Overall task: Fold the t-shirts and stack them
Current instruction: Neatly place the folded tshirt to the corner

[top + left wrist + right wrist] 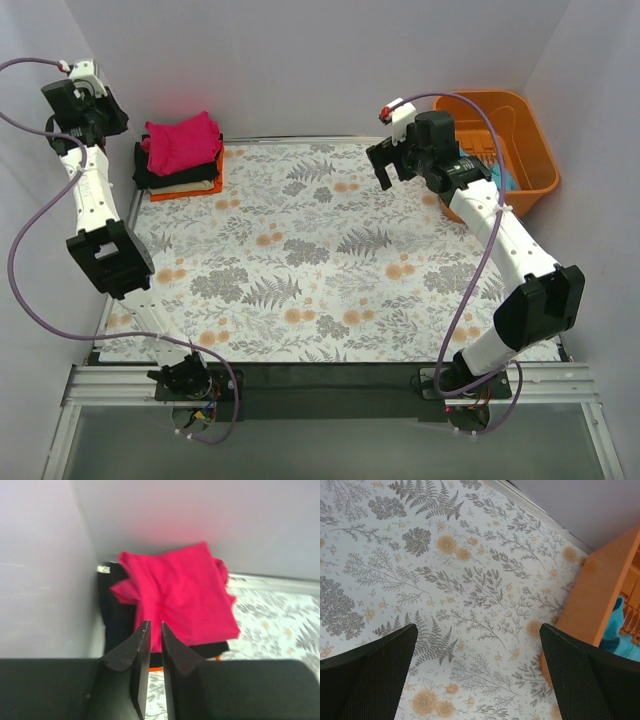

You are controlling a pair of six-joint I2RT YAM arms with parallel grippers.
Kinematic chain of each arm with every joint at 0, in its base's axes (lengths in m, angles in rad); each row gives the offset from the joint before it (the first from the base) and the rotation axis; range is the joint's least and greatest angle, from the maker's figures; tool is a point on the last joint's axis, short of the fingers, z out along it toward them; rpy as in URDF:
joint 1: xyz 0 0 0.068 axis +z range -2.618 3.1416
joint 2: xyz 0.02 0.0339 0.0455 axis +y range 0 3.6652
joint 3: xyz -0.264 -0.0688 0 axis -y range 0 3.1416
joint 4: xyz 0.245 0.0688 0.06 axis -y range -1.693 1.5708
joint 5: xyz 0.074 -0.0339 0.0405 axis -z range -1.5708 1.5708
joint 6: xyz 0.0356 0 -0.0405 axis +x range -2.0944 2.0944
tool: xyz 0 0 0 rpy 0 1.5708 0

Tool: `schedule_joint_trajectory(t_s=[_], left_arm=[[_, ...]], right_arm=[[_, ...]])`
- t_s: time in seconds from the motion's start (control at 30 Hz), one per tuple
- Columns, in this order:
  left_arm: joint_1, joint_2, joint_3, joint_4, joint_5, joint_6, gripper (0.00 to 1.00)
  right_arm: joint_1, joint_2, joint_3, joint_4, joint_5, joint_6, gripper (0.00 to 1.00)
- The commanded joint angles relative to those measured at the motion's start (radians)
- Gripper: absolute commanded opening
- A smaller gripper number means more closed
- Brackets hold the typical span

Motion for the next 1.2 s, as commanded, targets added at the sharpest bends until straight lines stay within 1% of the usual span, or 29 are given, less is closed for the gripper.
schedule_joint_trajectory(t_s=[0.0, 0.07, 0.1, 0.2, 0.3, 0.33, 0.43, 0.47, 0.6, 0.63, 0.67, 0.7, 0.77, 0.8, 0.83, 0.9, 0.97, 1.0, 1.03, 1.1, 1.13, 1.17], left_arm=[[-0.015, 0.114, -0.005, -0.066, 0.154, -0.108, 0.11], [-0.021, 0.154, 0.019, -0.064, 0.145, -0.129, 0.09], [-0.021, 0.198, 0.053, -0.063, 0.128, -0.137, 0.09], [-0.023, 0.266, 0.100, -0.046, 0.101, -0.146, 0.08], [-0.024, 0.320, 0.133, -0.032, 0.024, -0.156, 0.10], [-0.024, 0.355, 0.150, -0.032, -0.055, -0.160, 0.10], [-0.024, 0.408, 0.162, -0.021, -0.175, -0.143, 0.12], [-0.024, 0.419, 0.165, -0.017, -0.248, -0.137, 0.12], [-0.024, 0.430, 0.167, 0.014, -0.343, -0.099, 0.15], [-0.024, 0.424, 0.162, 0.023, -0.350, -0.097, 0.17], [-0.024, 0.410, 0.151, 0.032, -0.396, -0.084, 0.20], [-0.024, 0.401, 0.148, 0.045, -0.396, -0.073, 0.30], [-0.026, 0.380, 0.151, 0.052, -0.409, -0.041, 0.40], [-0.026, 0.375, 0.159, 0.052, -0.412, -0.025, 0.44], [-0.024, 0.370, 0.171, 0.043, -0.409, -0.016, 0.45], [-0.026, 0.332, 0.193, 0.016, -0.364, 0.002, 0.48], [-0.029, 0.277, 0.174, -0.003, -0.271, 0.010, 0.55], [-0.033, 0.210, 0.151, -0.024, -0.237, 0.022, 0.63], [-0.048, 0.171, 0.136, -0.038, -0.172, 0.031, 0.75], [-0.075, 0.095, 0.092, -0.075, -0.157, 0.036, 0.78], [-0.102, 0.030, 0.087, -0.096, -0.130, 0.033, 0.88], [-0.116, 0.001, 0.088, -0.124, -0.116, 0.028, 0.95]], right_arm=[[0.001, -0.002, -0.017, -0.002, -0.046, 0.021, 0.98], [0.002, 0.010, -0.014, -0.002, -0.049, 0.027, 0.98], [0.002, 0.027, -0.012, -0.005, -0.050, 0.027, 0.98], [0.001, 0.062, 0.000, -0.003, -0.059, 0.035, 0.98], [0.002, 0.101, 0.018, -0.011, -0.067, 0.041, 0.98], [0.002, 0.110, 0.024, -0.016, -0.070, 0.044, 0.98], [0.002, 0.131, 0.040, -0.025, -0.067, 0.044, 0.98], [0.002, 0.135, 0.044, -0.028, -0.066, 0.041, 0.98], [0.001, 0.141, 0.046, -0.036, -0.060, 0.038, 0.98], [0.001, 0.142, 0.046, -0.037, -0.061, 0.035, 0.98], [0.002, 0.139, 0.045, -0.037, -0.061, 0.035, 0.98], [0.002, 0.138, 0.046, -0.039, -0.060, 0.030, 0.98], [0.001, 0.130, 0.044, -0.039, -0.055, 0.021, 0.98], [0.001, 0.125, 0.043, -0.039, -0.047, 0.017, 0.98], [0.002, 0.121, 0.043, -0.040, -0.044, 0.007, 0.98], [0.002, 0.102, 0.043, -0.042, -0.032, -0.006, 0.98], [0.001, 0.072, 0.040, -0.043, -0.026, -0.034, 0.98], [0.002, 0.058, 0.037, -0.043, 0.000, -0.045, 0.98], [-0.001, 0.046, 0.031, -0.045, 0.005, -0.060, 0.98], [-0.008, 0.001, 0.023, -0.046, 0.006, -0.068, 0.98], [-0.018, -0.013, 0.009, -0.048, 0.005, -0.069, 0.98], [-0.022, -0.035, 0.003, -0.049, 0.000, -0.069, 0.98]])
